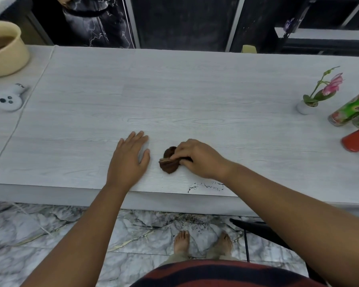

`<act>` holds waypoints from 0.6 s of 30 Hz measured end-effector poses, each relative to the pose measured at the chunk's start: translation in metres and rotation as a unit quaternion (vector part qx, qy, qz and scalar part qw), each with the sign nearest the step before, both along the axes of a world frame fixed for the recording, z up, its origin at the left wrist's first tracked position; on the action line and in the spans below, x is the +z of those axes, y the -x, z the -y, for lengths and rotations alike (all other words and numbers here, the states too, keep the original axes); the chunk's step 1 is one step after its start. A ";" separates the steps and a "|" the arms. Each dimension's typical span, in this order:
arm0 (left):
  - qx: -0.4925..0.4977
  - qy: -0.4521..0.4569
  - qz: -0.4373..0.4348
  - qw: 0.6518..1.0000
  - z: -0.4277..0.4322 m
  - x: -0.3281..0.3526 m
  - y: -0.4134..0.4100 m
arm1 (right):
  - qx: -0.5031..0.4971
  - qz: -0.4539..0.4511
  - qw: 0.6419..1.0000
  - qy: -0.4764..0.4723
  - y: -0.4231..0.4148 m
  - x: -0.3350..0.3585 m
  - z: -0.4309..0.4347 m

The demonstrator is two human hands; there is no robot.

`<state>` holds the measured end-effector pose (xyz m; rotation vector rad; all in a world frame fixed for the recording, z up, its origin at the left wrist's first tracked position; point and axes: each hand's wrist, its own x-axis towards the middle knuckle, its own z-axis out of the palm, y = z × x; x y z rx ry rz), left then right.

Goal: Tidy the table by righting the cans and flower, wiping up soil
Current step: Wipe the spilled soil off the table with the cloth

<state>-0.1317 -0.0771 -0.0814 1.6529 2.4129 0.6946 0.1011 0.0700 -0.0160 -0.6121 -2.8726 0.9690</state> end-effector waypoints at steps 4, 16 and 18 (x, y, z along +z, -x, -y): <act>0.001 0.005 -0.003 1.000 0.000 -0.001 0.000 | 0.030 0.005 0.999 -0.012 -0.025 -0.001 0.015; 0.000 0.004 -0.004 1.000 0.001 -0.002 0.000 | 0.027 0.077 0.991 0.107 -0.085 0.015 0.006; 0.000 0.004 -0.003 1.000 0.001 -0.002 0.000 | -0.060 0.032 0.986 0.154 -0.094 0.021 -0.012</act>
